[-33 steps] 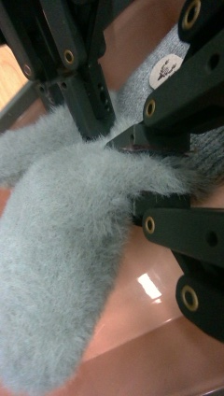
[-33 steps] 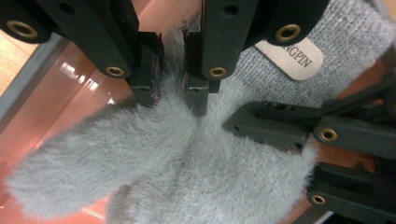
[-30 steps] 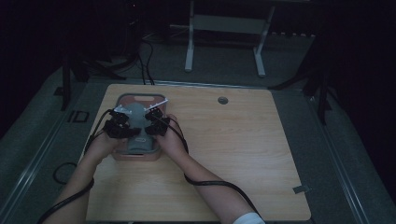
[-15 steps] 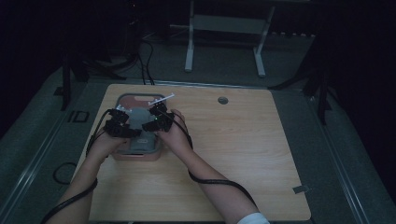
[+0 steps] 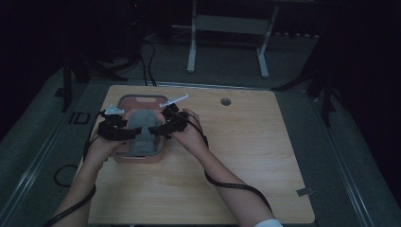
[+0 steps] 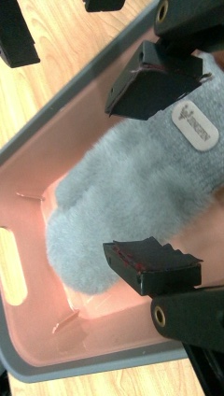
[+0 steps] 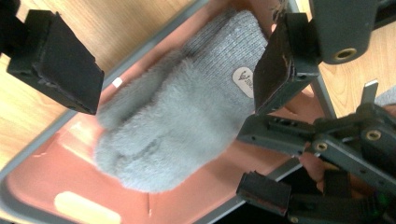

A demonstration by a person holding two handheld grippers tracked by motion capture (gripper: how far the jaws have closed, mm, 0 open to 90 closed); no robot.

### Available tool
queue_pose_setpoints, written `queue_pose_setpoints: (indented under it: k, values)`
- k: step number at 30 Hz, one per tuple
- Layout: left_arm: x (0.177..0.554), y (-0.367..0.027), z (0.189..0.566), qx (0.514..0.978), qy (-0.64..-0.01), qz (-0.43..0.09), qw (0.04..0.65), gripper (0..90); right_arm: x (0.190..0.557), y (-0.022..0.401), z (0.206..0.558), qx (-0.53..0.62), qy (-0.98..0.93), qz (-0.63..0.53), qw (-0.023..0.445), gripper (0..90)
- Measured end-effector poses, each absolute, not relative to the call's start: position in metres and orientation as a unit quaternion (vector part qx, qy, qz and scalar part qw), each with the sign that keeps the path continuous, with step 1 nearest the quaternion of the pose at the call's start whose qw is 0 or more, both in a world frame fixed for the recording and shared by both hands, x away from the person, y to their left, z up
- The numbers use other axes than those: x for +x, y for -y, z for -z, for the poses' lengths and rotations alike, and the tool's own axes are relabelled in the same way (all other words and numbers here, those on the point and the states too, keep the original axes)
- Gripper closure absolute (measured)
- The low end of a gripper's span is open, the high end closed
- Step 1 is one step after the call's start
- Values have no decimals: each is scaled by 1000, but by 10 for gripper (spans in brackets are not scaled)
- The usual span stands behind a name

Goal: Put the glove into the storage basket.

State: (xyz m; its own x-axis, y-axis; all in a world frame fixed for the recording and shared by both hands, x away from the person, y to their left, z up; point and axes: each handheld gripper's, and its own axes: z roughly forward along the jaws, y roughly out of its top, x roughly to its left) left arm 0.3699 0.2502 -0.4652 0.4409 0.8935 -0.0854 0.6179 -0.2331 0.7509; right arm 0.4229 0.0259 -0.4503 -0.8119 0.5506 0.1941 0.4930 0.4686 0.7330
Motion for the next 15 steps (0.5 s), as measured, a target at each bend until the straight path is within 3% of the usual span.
queue_pose_setpoints:
  k: [3,12,15]
  values:
    - [366,-246,464,761,-490,-192,379,283,422,-22,449,305,-853,-422,39,148]
    - [351,-236,462,745,-475,-231,408,127,418,6,444,297,-848,-435,63,141]
    - [347,-234,462,743,-469,-248,408,118,417,11,443,300,-846,-437,63,141]
